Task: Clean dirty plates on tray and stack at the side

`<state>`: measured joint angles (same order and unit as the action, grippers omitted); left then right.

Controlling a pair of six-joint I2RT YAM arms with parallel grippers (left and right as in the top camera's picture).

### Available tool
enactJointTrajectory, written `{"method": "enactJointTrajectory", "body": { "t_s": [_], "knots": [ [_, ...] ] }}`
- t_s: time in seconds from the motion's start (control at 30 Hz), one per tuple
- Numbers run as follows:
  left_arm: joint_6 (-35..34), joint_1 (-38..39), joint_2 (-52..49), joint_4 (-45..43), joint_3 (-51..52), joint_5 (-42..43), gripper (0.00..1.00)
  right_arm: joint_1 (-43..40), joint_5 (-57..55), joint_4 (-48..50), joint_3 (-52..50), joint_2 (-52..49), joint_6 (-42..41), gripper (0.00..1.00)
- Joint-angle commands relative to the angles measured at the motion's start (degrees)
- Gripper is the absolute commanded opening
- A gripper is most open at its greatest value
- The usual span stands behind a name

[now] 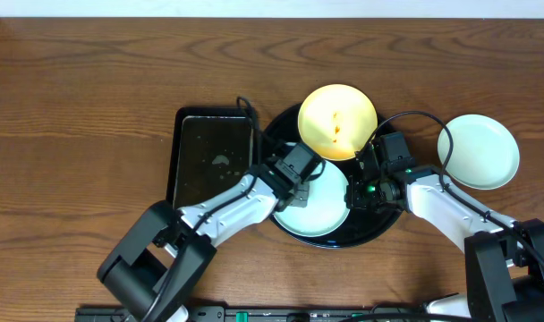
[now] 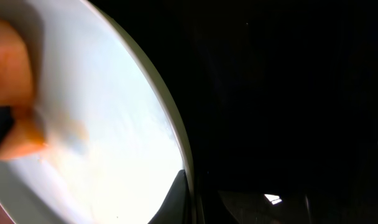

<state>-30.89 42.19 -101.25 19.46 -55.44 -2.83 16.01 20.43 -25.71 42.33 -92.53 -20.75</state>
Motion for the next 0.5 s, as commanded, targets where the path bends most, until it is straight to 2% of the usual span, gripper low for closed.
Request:
{"method": "enactJointTrajectory", "body": {
  "t_s": [0.0,0.27,0.47],
  "knots": [
    [2.1,-3.0,1.6,1.3,0.4,-5.4,0.08,0.5,-4.0,-1.5,-0.5,-1.2,-0.5,0.01],
    [2.8,-5.7,12.0,3.3,0.3,-5.4,0.08,0.5,-7.1,-1.2,-0.2,0.8,-0.4,0.01],
    [2.8,-6.7,19.2,7.8,0.3,-5.4,0.08,0.5,-8.5,-0.9,0.0,7.4,2.1,0.01]
  ]
}}
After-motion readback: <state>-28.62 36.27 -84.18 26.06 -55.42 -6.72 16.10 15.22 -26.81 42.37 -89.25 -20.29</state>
